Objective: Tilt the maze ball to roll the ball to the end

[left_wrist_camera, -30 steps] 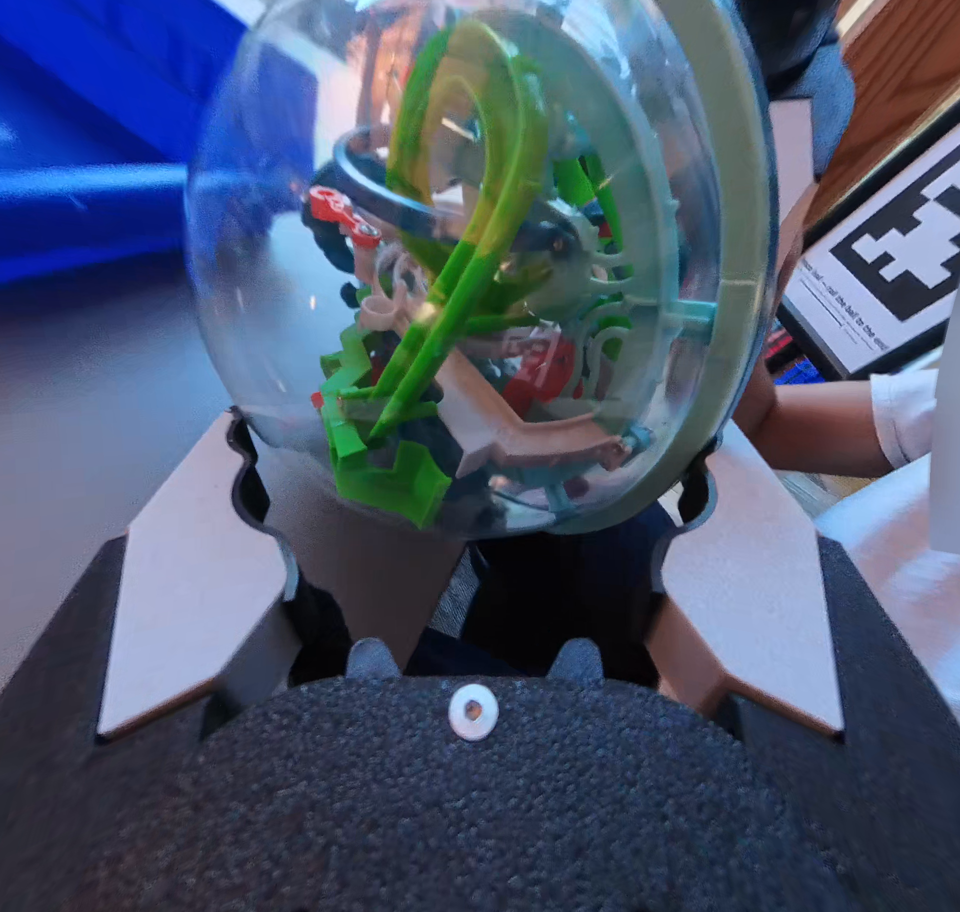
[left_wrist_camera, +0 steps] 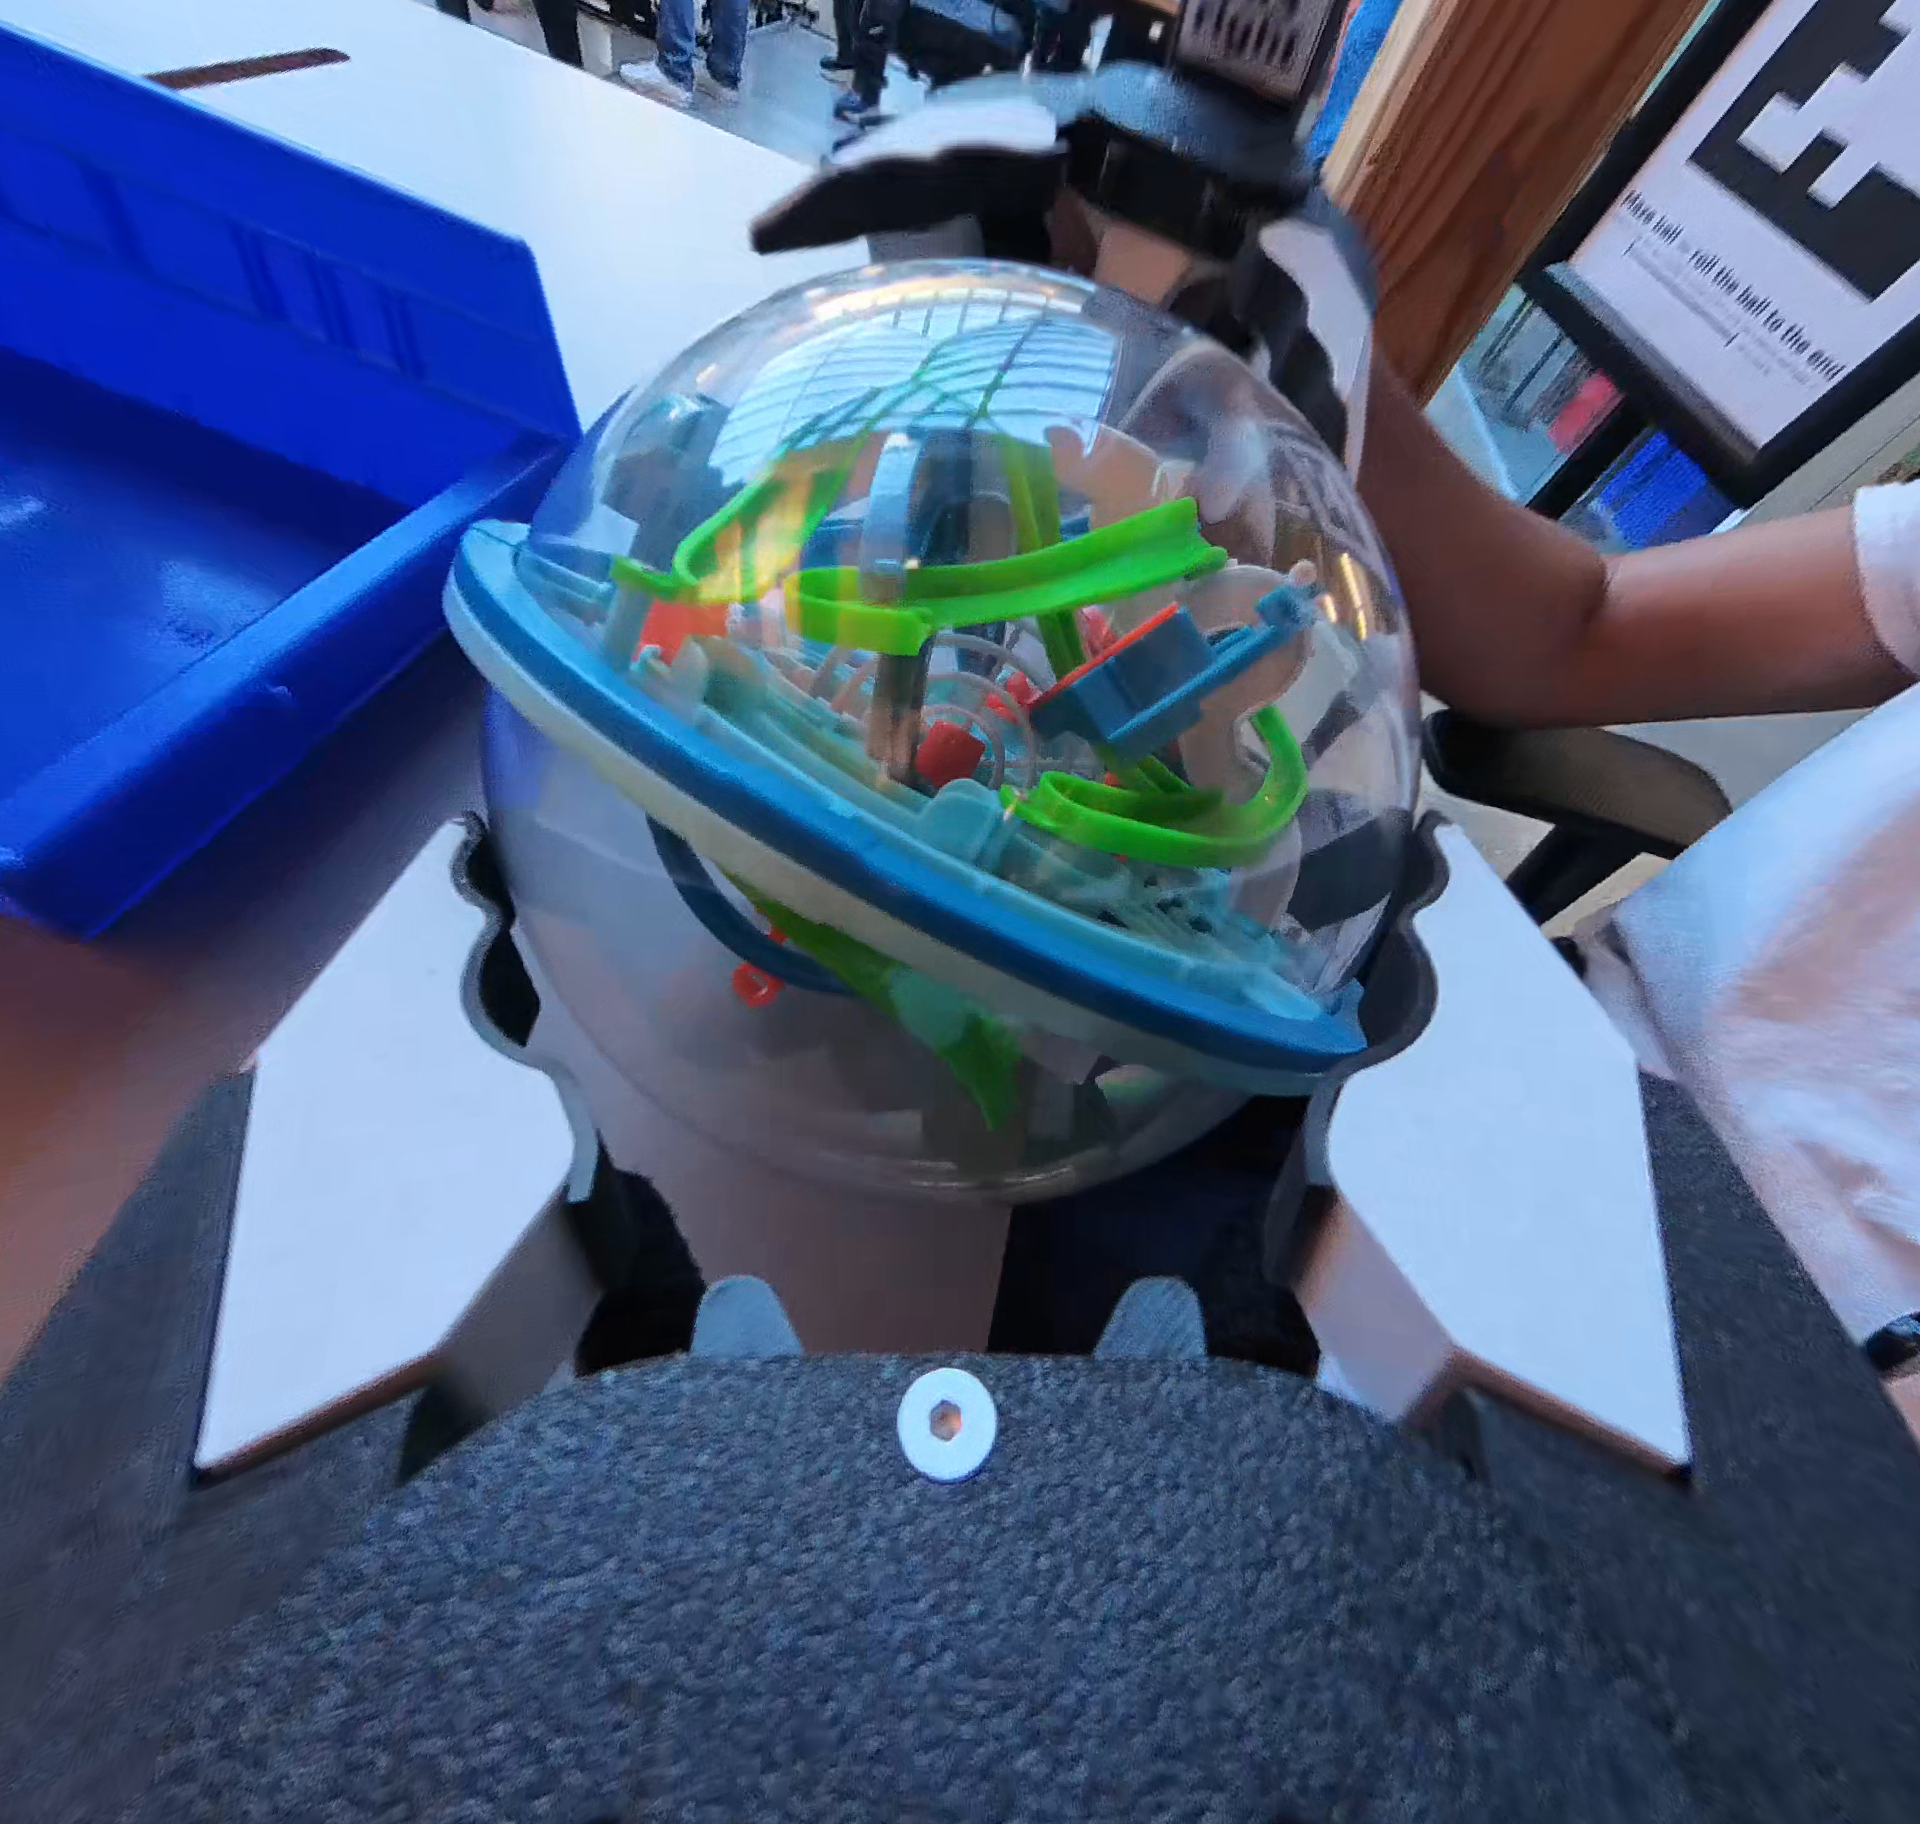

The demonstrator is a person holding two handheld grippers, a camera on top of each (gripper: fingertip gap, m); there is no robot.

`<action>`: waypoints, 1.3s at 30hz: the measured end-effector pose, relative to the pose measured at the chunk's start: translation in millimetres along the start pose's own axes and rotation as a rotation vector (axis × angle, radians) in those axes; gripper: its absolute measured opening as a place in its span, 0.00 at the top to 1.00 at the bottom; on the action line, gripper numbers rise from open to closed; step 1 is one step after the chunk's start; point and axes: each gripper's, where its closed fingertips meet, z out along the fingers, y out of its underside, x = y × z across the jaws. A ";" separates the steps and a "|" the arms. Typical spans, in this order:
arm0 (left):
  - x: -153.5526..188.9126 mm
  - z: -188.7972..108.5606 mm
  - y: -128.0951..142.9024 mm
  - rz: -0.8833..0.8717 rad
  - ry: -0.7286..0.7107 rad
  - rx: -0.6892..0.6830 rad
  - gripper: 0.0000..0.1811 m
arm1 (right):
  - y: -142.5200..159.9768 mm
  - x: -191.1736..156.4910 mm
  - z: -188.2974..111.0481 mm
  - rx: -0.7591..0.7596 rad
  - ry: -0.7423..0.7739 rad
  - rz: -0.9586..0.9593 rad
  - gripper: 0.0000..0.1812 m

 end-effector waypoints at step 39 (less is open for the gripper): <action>-11.0 -25.2 31.1 -0.280 0.159 0.157 0.19 | 49.5 -22.2 53.5 -0.227 0.065 -0.114 0.16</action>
